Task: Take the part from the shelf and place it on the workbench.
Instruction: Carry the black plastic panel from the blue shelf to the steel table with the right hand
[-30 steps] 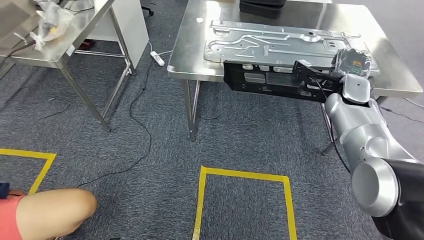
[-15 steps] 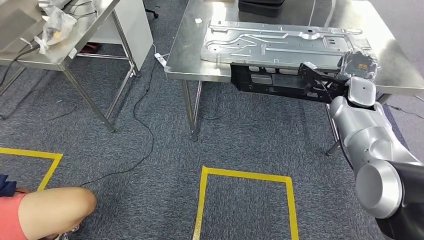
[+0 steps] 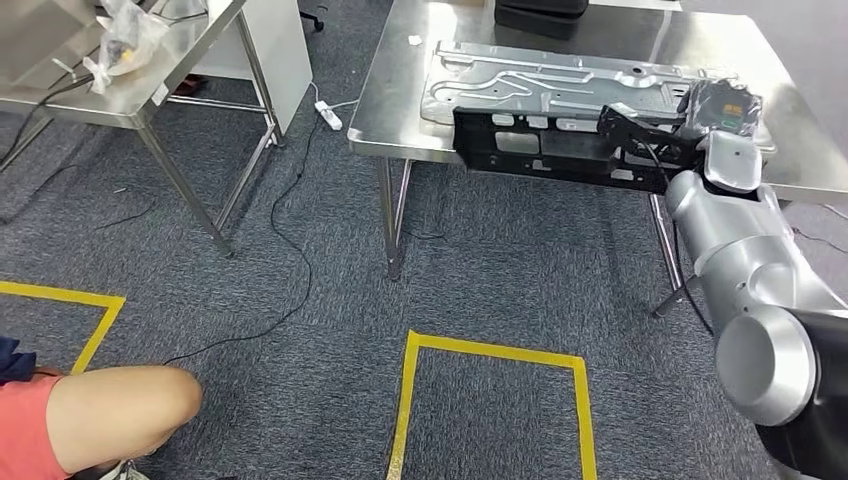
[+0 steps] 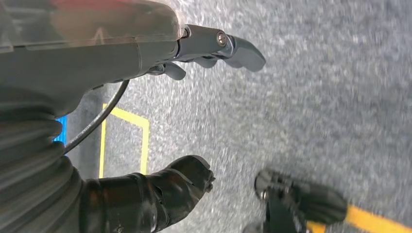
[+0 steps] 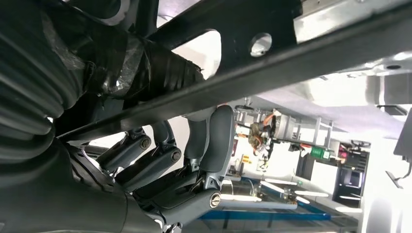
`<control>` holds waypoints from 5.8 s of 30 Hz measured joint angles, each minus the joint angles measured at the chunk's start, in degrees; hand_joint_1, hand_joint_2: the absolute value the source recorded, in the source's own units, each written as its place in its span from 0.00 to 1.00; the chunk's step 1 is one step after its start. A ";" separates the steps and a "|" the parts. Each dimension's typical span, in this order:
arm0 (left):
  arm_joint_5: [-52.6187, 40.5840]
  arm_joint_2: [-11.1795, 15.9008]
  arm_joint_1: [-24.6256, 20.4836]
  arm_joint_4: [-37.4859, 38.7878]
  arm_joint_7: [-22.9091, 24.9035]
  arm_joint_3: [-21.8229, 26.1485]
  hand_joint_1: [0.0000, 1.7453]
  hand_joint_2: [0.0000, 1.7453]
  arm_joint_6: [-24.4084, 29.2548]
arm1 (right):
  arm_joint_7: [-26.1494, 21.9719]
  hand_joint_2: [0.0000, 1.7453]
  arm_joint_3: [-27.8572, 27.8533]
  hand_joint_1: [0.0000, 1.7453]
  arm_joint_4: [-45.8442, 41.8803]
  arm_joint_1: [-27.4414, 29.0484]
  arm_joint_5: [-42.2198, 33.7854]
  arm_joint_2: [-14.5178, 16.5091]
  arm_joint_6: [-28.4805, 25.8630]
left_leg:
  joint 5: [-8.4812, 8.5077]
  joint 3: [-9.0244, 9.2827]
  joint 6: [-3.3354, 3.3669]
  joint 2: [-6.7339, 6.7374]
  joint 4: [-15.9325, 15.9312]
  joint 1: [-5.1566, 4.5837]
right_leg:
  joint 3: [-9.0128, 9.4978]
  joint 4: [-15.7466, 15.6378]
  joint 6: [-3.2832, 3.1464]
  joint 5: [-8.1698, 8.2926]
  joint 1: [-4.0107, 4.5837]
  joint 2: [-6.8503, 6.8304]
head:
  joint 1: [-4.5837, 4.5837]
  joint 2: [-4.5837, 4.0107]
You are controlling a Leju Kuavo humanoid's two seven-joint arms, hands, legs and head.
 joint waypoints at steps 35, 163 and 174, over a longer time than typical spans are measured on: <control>-1.09 -0.07 0.22 0.00 0.39 0.68 0.00 1.00 -1.92 | 0.97 1.00 0.07 1.00 -2.91 -18.59 0.04 0.84 17.81 | -1.04 0.26 -0.48 -0.32 0.96 0.07 | 3.01 -6.82 -0.32 5.45 -0.18 0.01 | -0.02 0.00; -2.93 -0.37 0.11 0.00 -0.81 1.19 0.00 1.00 -3.24 | -0.70 1.00 -5.34 1.00 -1.94 -8.42 0.02 1.08 11.11 | -1.06 0.25 -1.38 0.75 1.00 -0.02 | 5.72 -12.99 -0.53 7.22 -0.04 -0.54 | 0.07 0.00; -3.09 -0.30 0.34 0.00 -1.14 1.19 0.00 1.00 -3.74 | -0.33 1.00 -5.44 1.00 -1.92 -8.60 0.02 1.01 11.24 | -7.06 -6.43 -3.01 0.58 15.66 0.16 | 5.76 -13.77 -2.94 7.60 0.12 2.87 | 0.03 0.00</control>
